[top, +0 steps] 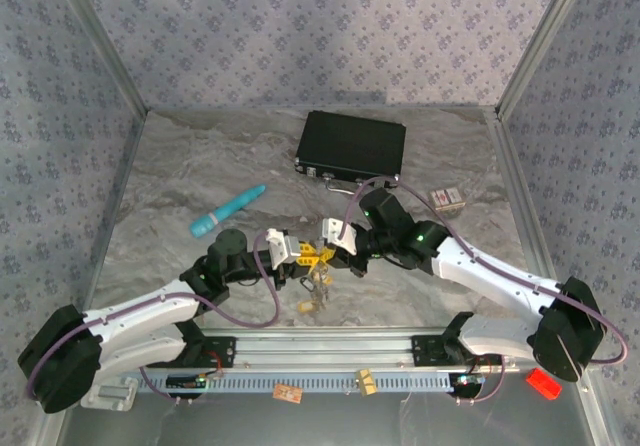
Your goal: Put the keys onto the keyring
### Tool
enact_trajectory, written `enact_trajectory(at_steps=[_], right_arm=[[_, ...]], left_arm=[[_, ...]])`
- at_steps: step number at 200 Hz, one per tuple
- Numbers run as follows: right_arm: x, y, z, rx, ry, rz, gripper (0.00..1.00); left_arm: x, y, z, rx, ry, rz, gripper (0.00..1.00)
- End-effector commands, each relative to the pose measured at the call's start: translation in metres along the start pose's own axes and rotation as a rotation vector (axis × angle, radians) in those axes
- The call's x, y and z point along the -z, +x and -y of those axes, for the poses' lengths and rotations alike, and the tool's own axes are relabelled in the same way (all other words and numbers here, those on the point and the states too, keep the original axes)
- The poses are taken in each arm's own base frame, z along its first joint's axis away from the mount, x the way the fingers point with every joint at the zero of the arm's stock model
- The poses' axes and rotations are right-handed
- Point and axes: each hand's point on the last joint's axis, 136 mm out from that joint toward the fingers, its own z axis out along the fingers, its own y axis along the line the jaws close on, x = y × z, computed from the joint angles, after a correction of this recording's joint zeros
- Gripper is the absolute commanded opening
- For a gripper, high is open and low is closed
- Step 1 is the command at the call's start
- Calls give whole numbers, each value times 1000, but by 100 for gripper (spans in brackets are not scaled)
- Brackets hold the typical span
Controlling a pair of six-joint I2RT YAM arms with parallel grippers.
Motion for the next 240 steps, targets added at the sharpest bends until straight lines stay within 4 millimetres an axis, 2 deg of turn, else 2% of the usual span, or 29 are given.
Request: enact_trajectory(at_steps=[1, 29, 46, 83, 106, 131, 138, 163, 175, 240], right_arm=[[4, -1, 5, 37, 28, -56, 0], [5, 5, 5, 80, 12, -171, 0], [5, 1, 4, 105, 2, -181, 0], [1, -10, 5, 141, -23, -185, 0], [-1, -17, 3, 167, -31, -180, 0], [0, -14, -1, 160, -46, -189, 0], [1, -15, -2, 154, -45, -177, 0], [10, -20, 1, 117, -21, -87, 21], [15, -19, 0, 86, -23, -39, 26], [14, -7, 0, 7, -24, 9, 27]], left_arm=[[1, -15, -1, -44, -9, 20, 27], [2, -10, 1, -52, 3, -48, 26], [2, -7, 1, -51, 9, -66, 21], [-1, -3, 1, -42, 16, -79, 18], [-1, -4, 1, -48, 19, -75, 12], [-1, -9, 3, -59, 27, -52, 0], [-1, -10, 3, -60, 28, -50, 0], [1, -12, 4, -59, 24, -26, 0], [2, -14, 4, -52, 20, 4, 0], [5, -25, 6, -54, 23, 74, 0]])
